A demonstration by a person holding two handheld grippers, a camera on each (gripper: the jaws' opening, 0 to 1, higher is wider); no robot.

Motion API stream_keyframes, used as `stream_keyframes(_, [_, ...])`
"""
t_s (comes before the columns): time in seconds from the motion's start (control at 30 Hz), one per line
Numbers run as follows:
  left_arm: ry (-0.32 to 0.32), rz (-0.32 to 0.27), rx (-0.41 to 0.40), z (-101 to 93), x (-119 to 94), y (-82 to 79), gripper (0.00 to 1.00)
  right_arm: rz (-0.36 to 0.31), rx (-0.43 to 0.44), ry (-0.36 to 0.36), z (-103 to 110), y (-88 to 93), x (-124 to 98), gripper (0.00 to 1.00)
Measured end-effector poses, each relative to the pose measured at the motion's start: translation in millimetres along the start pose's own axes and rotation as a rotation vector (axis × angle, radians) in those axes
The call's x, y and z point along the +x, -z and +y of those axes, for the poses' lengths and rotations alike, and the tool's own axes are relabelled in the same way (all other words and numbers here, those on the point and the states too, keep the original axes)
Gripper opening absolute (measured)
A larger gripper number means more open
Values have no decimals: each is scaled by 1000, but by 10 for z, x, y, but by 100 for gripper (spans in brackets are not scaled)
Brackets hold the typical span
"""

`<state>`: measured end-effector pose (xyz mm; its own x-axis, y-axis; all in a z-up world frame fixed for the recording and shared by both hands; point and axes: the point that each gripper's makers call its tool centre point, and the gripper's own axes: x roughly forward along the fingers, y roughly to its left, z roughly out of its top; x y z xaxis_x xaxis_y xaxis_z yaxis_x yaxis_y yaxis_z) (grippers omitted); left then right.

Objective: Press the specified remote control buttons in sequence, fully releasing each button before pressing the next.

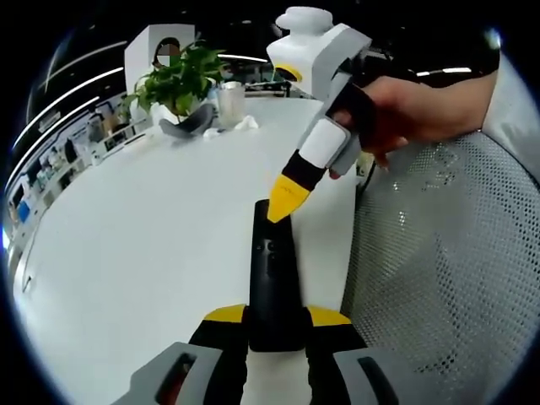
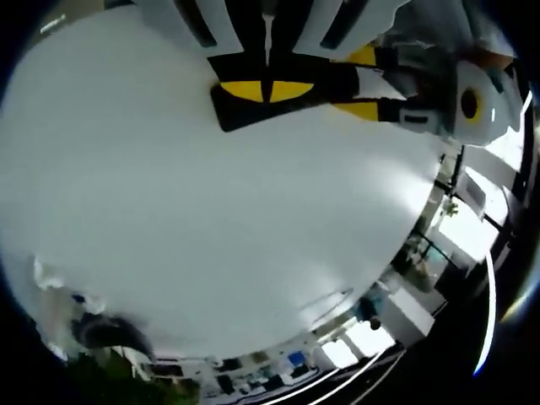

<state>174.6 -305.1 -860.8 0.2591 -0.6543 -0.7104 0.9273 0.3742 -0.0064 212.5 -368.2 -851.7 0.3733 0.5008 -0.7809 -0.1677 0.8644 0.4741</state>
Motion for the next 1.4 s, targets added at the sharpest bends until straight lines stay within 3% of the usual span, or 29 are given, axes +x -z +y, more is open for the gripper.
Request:
stream_keyframes(0.37, [1,1,1,-3,5,2,25,33,50,-11,-3,11,-22,0])
stream_keyframes(0.77, [8,3,4,-16,3,4,25,14,2,7,9,-22,-22,0])
stream_keyframes(0.97, [8,3,3,-15,5,2,25,-39,-72,3,58,-108,-27,0])
stream_keyframes(1.07, [9,3,3,-14,8,1,25,-12,-70,-32,118,-66,8,0])
stream_keyframes(1.17, [9,3,4,-12,10,3,25,11,-92,-14,116,-29,24,0])
stream_keyframes(1.4, [10,2,5,-21,8,-1,25,14,-97,-37,141,-19,33,0])
